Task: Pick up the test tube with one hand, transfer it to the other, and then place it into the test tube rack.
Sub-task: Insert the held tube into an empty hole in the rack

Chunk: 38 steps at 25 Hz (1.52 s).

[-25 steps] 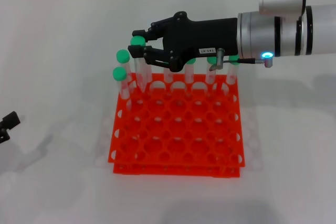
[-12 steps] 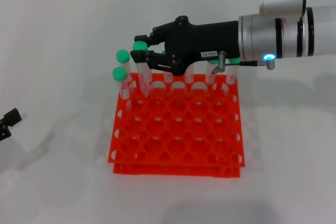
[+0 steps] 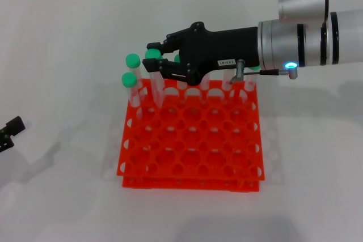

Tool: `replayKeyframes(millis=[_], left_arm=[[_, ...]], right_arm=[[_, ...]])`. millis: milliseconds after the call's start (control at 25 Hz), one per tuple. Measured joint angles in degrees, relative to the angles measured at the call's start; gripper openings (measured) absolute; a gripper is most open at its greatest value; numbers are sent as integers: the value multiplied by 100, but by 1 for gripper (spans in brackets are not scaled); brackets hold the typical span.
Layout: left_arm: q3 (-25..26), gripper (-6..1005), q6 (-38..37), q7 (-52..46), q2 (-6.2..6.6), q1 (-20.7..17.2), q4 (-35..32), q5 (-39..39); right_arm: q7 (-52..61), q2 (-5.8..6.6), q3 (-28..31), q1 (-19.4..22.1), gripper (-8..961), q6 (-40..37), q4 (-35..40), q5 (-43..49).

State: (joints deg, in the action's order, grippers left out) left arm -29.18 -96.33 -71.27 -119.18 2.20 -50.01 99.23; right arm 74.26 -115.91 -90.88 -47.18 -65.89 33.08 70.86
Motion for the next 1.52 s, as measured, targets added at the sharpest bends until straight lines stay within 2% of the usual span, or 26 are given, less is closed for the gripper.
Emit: replayKeyframes(millis=[800,1520], left_arm=[[-13,895,70,47,0,139,82,79],[-4,895,80,62,0,219,153,158]], right_arm=[[-61,-31,-137,207,265,295,39,-10],[-37,-18,-362,169,265,459,61,-5]])
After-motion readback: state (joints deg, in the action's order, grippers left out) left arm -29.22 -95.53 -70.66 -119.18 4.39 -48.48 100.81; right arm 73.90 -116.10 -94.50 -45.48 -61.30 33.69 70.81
